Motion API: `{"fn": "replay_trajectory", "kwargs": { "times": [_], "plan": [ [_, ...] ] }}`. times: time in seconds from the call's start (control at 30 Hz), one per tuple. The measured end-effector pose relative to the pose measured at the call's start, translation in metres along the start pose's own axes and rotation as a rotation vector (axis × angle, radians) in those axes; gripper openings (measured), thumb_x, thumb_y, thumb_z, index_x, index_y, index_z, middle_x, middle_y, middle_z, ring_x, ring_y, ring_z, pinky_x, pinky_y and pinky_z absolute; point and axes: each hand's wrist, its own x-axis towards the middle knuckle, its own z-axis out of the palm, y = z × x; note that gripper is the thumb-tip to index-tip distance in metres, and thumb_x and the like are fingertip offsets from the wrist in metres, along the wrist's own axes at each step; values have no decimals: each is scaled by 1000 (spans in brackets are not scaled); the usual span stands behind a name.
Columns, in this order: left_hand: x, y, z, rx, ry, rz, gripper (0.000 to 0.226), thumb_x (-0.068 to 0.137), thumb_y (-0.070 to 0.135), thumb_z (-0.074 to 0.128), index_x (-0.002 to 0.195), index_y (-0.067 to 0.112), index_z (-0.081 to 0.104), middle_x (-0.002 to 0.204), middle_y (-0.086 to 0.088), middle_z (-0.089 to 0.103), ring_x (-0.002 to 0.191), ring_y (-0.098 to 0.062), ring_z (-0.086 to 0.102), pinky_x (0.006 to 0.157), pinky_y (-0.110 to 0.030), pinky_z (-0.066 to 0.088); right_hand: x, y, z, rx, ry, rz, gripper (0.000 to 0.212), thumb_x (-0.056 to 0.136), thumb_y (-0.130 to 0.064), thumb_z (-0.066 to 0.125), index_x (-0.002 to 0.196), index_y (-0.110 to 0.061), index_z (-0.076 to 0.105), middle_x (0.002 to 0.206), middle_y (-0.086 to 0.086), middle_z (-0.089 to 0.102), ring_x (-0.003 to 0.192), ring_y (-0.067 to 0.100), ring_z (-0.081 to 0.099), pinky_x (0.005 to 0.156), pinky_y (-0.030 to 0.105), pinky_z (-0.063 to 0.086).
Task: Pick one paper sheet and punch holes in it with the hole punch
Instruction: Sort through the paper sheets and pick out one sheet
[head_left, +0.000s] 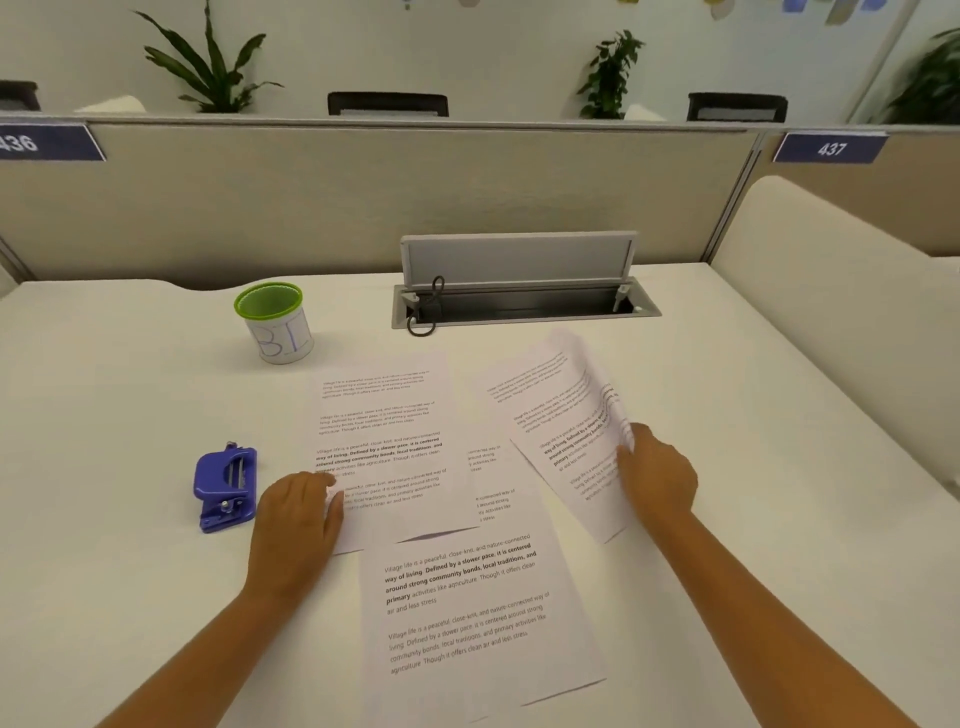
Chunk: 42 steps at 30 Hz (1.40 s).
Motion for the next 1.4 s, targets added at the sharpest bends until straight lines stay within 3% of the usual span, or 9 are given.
{"fn": "replay_trajectory", "kwargs": {
  "times": [0.33, 0.47, 0.57, 0.63, 0.7, 0.83, 1.13, 1.27, 1.4],
  "plan": [
    [15, 49, -6, -384, -138, -185, 26, 89, 38, 53, 99, 16, 63, 102, 0, 58, 104, -23, 52, 85, -27, 36, -35, -65, -38, 1091, -69, -136, 16, 90, -34, 57, 100, -24, 64, 83, -10, 68, 74, 9, 66, 55, 16, 49],
    [47, 75, -24, -879, -593, -290, 88, 65, 79, 46, 126, 16, 49, 131, -3, 55, 123, -20, 50, 100, -32, 39, -48, -80, -41, 1283, -385, -196, 19, 88, -36, 58, 107, -33, 57, 102, -8, 69, 86, 4, 68, 67, 20, 54],
    [59, 79, -39, -1237, -460, -398, 57, 77, 55, 59, 124, 23, 52, 125, 5, 62, 116, -15, 57, 102, -41, 44, -54, -84, -39, 1233, -541, -299, 44, 82, -39, 65, 120, -35, 43, 108, -17, 66, 93, -1, 67, 68, 15, 54],
    [67, 75, -47, -1244, -266, -421, 23, 88, 25, 56, 111, 21, 59, 114, 3, 66, 108, -18, 62, 94, -37, 49, -52, -84, -42, 1225, -569, -326, 52, 77, -47, 66, 120, -41, 38, 113, -23, 62, 97, -6, 65, 70, 11, 52],
    [74, 69, -55, -1219, -207, -412, 20, 91, 9, 52, 107, 18, 60, 111, -2, 65, 104, -20, 62, 88, -30, 49, -44, -83, -48, 1247, -526, -297, 59, 71, -54, 62, 123, -43, 35, 123, -20, 55, 105, -6, 61, 81, 14, 51],
    [81, 59, -71, -1195, -231, -337, 27, 91, 6, 50, 101, 28, 63, 106, 4, 67, 96, -6, 62, 84, -24, 48, -28, -83, -55, 1225, -442, -253, 66, 75, -54, 59, 133, -40, 31, 143, -7, 45, 129, 15, 47, 108, 41, 38],
    [83, 48, -82, -1196, -65, -361, 29, 93, 10, 47, 99, 33, 62, 101, 12, 67, 94, -13, 64, 77, -31, 54, -26, -85, -26, 791, -434, -173, 80, 81, -37, 68, 144, -21, 22, 149, 8, 36, 133, 26, 40, 104, 35, 36],
    [69, 47, -68, -1179, -34, -503, 23, 94, 9, 47, 98, 28, 60, 97, 4, 67, 86, -14, 64, 68, -32, 53, -53, -68, 10, 230, -543, -356, 103, 75, -54, 67, 150, -19, 5, 158, 2, 15, 145, 22, 15, 117, 49, 15],
    [49, 41, -40, -1092, -132, -728, 21, 94, 8, 44, 106, 18, 57, 99, -7, 66, 82, -22, 63, 66, -33, 52, -57, -55, 22, 136, -529, -348, 101, 79, -54, 62, 150, -21, -2, 160, 0, 2, 147, 22, -2, 116, 49, -4]
  ]
}}
